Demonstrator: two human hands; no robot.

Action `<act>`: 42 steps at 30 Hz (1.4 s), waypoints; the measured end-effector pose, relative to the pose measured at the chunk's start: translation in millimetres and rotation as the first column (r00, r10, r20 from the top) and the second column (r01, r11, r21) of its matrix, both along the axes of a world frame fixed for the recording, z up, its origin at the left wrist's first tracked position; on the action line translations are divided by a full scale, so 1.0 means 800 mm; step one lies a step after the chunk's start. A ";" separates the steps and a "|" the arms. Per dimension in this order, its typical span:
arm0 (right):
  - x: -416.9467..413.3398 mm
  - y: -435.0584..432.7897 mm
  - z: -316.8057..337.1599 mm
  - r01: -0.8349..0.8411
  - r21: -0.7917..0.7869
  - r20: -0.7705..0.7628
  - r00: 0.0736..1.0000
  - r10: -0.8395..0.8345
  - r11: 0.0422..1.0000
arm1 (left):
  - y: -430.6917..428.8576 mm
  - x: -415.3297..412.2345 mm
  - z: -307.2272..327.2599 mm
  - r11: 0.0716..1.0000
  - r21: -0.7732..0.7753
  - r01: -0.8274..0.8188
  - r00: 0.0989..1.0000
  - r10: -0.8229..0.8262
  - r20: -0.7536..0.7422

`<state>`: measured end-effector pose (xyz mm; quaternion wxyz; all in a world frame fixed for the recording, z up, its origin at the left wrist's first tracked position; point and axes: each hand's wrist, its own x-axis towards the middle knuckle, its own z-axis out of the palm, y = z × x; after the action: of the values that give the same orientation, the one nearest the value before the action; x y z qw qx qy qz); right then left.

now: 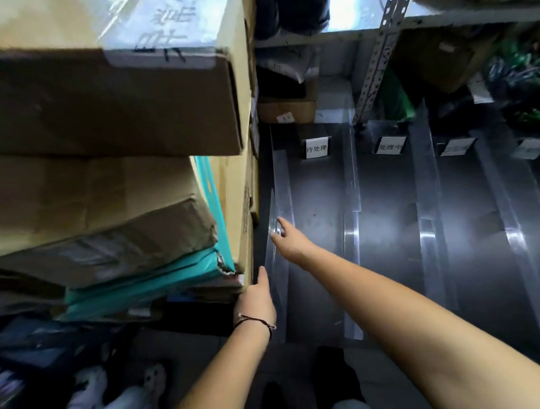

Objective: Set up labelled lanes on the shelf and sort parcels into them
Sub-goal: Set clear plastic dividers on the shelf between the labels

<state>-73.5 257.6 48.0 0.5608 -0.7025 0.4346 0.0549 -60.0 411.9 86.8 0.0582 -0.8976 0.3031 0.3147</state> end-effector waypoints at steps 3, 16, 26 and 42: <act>0.015 0.001 -0.008 0.037 0.010 -0.018 0.999 -0.037 0.999 | -0.004 0.001 0.001 1.000 -0.007 0.003 1.000 -0.003 -0.019; 0.059 -0.056 -0.022 0.158 0.051 0.105 0.981 -0.163 0.986 | -0.022 -0.003 -0.012 0.998 -0.038 -0.046 0.999 0.047 0.020; 0.115 -0.132 -0.018 0.092 0.029 0.094 0.991 -0.094 0.995 | -0.028 -0.002 -0.016 0.999 -0.015 -0.044 0.996 0.045 0.073; -0.063 -0.029 0.065 -0.026 -0.165 -0.026 0.999 0.022 0.986 | -0.013 -0.012 0.021 0.951 -0.248 0.186 0.982 -0.185 0.029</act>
<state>-124.0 234.7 100.1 0.4948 -0.7509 0.4361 0.0338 -69.7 401.3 103.7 -0.0252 -0.8661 0.4231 0.2649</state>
